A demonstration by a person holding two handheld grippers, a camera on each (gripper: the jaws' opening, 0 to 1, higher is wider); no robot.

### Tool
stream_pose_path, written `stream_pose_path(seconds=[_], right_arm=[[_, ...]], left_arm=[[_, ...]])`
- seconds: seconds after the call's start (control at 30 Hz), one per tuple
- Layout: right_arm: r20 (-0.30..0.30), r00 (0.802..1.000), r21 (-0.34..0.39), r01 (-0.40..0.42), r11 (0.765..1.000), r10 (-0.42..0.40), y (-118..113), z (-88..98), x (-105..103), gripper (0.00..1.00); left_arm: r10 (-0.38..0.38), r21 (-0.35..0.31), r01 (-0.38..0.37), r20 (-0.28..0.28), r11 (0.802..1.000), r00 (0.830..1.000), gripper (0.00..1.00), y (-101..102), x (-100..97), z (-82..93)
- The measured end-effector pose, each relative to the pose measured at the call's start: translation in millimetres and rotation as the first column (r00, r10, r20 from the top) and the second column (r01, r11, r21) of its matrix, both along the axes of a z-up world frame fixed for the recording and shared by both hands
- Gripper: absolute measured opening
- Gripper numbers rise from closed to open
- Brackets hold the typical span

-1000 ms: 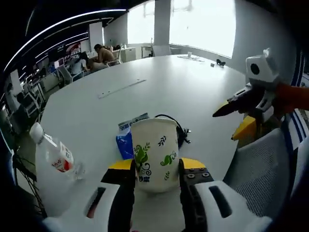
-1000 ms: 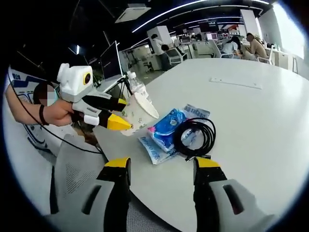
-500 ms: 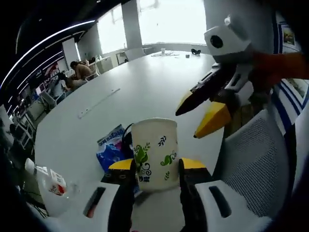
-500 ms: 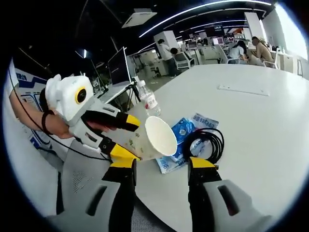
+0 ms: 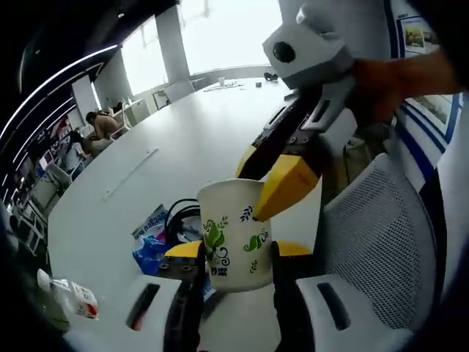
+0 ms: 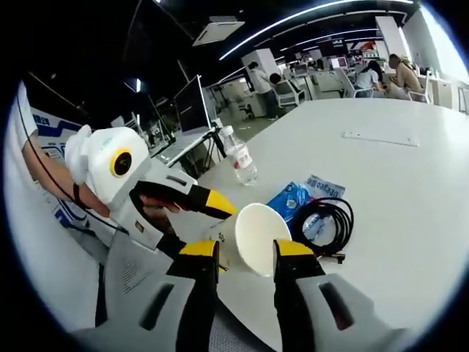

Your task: Arrange the tabletop items into an orderly group along one side of the table until the central work area is clear of visible clutter.

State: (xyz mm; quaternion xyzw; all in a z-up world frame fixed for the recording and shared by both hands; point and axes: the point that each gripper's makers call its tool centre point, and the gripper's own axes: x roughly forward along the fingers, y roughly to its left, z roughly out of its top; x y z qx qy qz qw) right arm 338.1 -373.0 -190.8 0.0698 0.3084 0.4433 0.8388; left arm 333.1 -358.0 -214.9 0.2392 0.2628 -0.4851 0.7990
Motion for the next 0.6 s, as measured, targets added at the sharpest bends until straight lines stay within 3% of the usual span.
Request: stream_pose_path(seconds=[0.6], right_arm=[[-0.035, 0.999, 0.041, -0.024, 0.999, 0.026, 11.2, 0.1, -4.3, 0.13]], left_arm=[[-0.048, 0.005, 0.048, -0.006, 0.999, 0.999, 0.36, -3.1, 0.1, -2.6]])
